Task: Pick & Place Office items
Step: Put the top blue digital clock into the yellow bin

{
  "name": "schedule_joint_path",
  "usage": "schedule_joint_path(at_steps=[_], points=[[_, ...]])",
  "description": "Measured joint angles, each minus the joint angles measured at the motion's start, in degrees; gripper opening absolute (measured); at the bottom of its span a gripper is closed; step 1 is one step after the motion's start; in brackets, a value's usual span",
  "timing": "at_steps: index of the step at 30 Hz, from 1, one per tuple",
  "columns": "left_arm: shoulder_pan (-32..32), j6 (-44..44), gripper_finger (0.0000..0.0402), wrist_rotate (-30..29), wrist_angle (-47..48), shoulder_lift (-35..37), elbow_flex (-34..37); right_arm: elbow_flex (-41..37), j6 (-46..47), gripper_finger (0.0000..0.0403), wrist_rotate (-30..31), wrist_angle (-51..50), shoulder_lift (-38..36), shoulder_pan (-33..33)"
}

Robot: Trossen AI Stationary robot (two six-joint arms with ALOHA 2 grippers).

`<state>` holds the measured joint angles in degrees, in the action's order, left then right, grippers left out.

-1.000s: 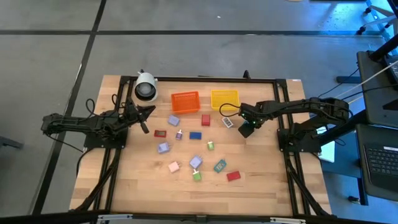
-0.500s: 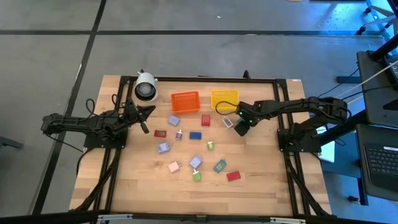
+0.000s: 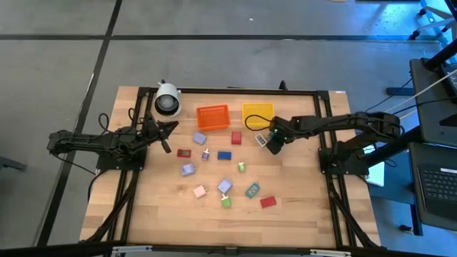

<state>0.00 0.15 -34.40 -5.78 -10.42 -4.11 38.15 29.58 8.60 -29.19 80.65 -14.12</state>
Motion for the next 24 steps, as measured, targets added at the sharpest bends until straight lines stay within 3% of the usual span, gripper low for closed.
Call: schedule_joint_path(at_steps=[15, 24], points=[[0.0, -0.4, 0.0015, 0.1, 0.0, 0.0, 0.0, 0.1, 2.6, 0.016, 5.5, -2.3, -21.4, 0.4], [0.0, -0.4, 0.0015, 0.1, 0.0, 0.0, 0.0, 0.1, 0.3, 0.016, 11.1, -1.2, -28.3, 0.4]])
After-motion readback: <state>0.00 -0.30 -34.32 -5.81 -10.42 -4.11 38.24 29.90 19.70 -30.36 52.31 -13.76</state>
